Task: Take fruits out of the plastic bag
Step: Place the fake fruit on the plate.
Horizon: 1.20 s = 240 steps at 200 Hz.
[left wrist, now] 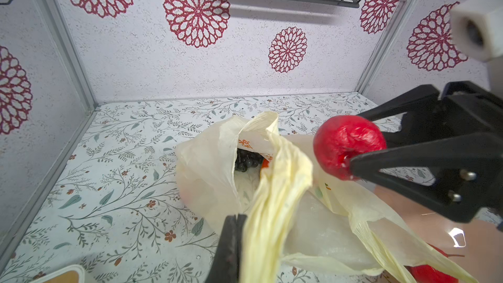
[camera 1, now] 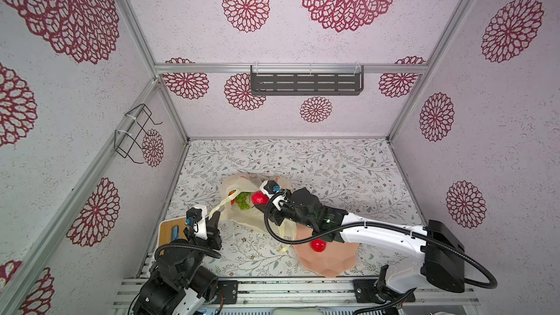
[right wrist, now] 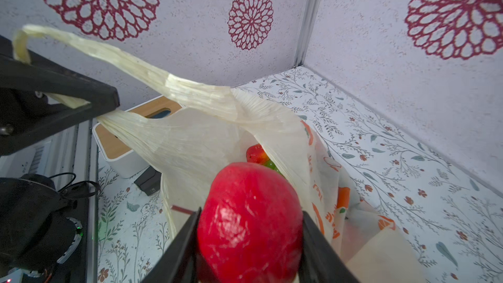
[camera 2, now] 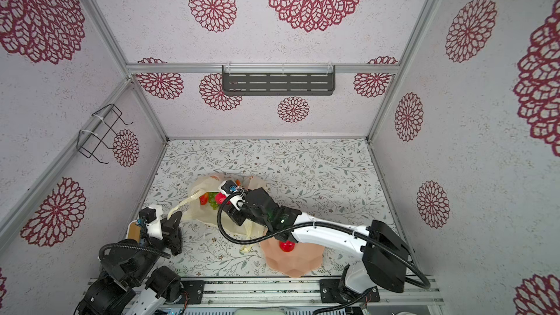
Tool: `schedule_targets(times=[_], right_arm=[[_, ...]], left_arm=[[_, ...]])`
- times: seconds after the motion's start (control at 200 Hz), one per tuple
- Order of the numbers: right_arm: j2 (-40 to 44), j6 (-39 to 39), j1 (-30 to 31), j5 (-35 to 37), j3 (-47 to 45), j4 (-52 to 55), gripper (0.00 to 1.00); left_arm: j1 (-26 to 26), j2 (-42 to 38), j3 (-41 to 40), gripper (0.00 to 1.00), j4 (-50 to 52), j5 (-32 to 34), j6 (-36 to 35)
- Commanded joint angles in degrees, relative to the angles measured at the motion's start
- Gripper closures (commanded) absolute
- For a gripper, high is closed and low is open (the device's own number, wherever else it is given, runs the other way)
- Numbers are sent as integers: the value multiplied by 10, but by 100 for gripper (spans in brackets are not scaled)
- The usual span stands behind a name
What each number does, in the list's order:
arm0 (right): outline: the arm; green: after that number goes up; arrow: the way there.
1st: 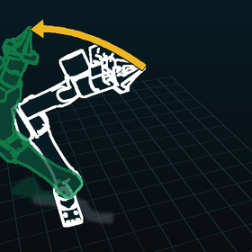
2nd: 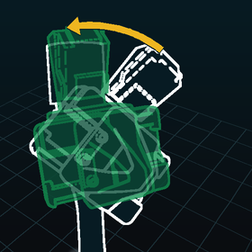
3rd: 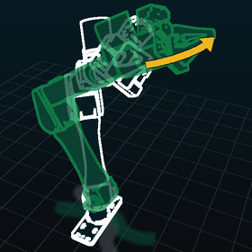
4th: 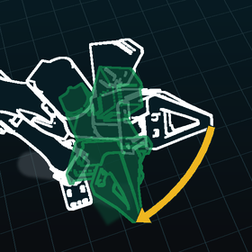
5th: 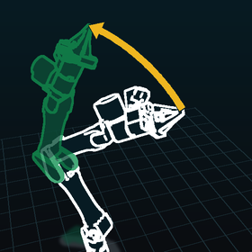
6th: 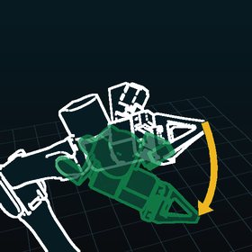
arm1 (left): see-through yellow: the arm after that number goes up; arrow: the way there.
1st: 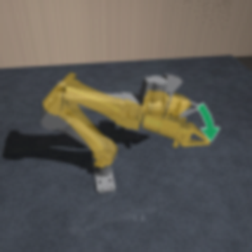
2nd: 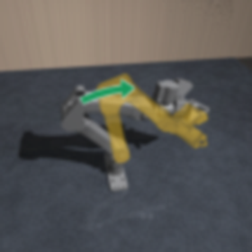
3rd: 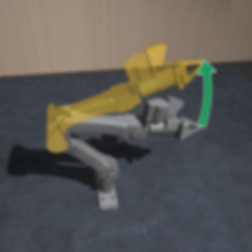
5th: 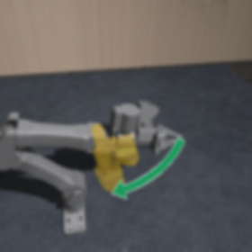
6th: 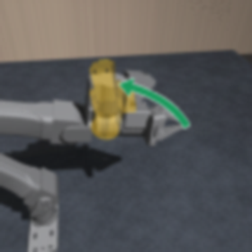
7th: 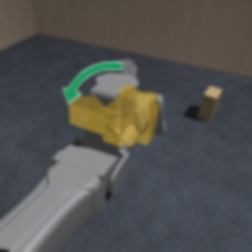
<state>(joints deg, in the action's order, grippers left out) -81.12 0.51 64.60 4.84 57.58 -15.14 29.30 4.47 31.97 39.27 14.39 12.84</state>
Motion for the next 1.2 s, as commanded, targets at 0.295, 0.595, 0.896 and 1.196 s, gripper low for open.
schedule_targets(times=[0.295,0.595,0.896,1.196], right_arm=[[176,93,-2,129,-94,172,73],[264,265,-8,251,-134,380,73],[346,457,-68,239,-211,470,71],[381,527,-99,215,-260,488,70]], left_arm=[[-5,-2,-2,95,-11,-4,-7],[-5,-3,-2,96,-11,-5,-7],[-4,-3,-3,96,-11,-9,-7],[-5,-6,-3,96,-10,-7,-7]])
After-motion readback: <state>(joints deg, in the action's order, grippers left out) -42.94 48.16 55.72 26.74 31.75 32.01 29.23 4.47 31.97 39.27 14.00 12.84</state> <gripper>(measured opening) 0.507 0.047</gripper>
